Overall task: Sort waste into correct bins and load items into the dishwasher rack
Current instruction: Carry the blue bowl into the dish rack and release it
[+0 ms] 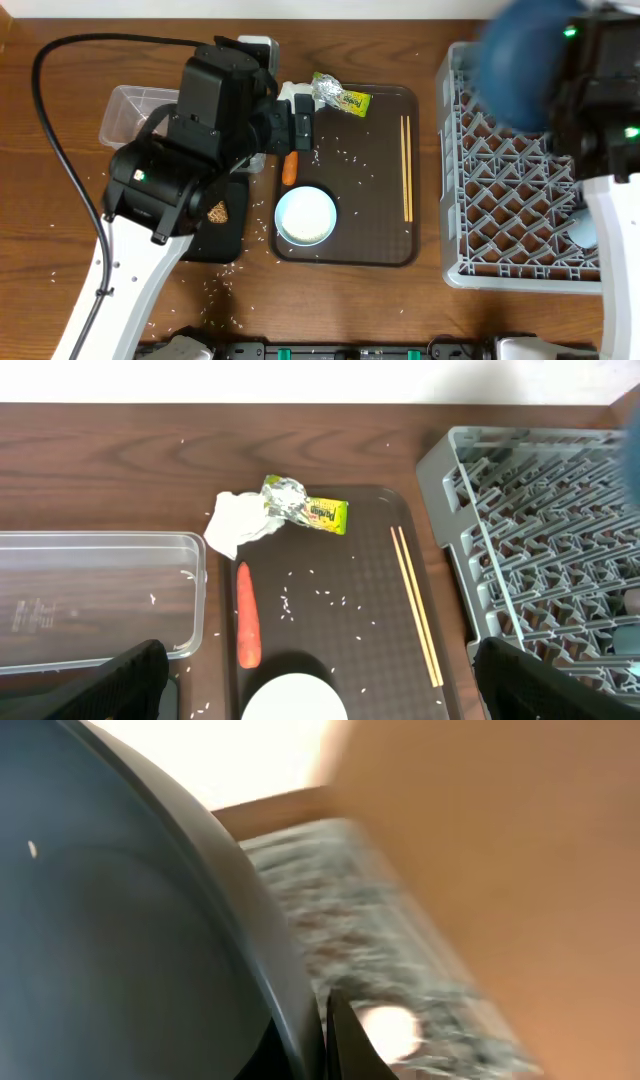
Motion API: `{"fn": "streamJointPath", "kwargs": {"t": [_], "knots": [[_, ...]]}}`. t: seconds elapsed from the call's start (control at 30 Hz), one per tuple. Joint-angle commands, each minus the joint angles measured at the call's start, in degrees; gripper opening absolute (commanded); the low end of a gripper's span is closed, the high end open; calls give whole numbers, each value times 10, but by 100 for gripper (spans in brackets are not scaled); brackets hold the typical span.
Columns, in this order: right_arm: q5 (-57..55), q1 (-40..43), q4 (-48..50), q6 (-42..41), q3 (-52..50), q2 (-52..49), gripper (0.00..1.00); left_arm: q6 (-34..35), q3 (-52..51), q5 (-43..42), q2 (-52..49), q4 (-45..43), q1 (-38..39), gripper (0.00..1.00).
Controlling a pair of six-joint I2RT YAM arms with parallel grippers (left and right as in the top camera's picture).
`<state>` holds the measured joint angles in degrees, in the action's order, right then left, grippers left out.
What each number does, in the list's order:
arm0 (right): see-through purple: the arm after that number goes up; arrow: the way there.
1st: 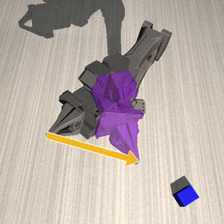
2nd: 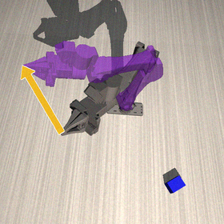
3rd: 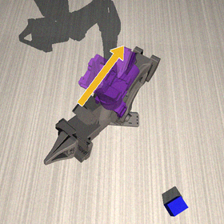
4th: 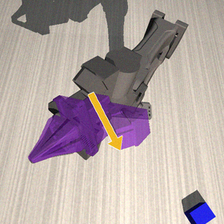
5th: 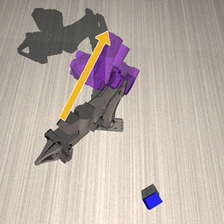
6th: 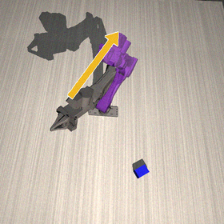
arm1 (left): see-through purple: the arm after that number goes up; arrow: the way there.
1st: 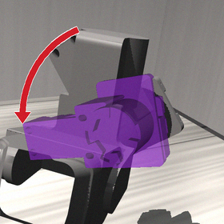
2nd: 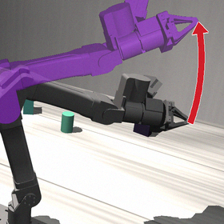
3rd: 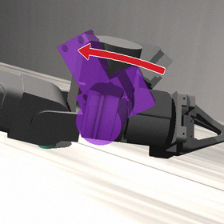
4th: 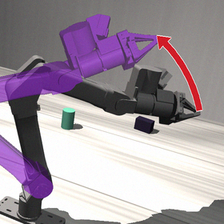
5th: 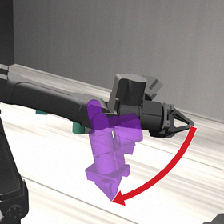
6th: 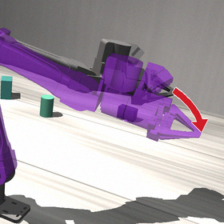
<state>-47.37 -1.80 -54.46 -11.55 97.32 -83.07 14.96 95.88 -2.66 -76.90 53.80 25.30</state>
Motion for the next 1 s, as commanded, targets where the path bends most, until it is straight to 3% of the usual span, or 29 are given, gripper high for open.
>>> {"fn": "streamJointPath", "kwargs": {"t": [0.0,0.23,0.4,0.53,0.73,0.97], "knots": [[-163,48,19,-23,0,-16,1,-4,6,-1,12,1,1,98],[-261,134,56,-12,0,-88,1,-4,6,-1,12,17,1,98],[-272,169,105,70,0,-150,1,-4,6,-1,12,27,1,98],[-263,181,164,153,0,-195,1,-4,6,-1,12,28,1,98],[-137,174,250,339,0,-235,1,-4,6,-1,12,29,1,98],[-111,166,307,508,0,-247,1,-4,6,-1,11,31,1,98]]}}
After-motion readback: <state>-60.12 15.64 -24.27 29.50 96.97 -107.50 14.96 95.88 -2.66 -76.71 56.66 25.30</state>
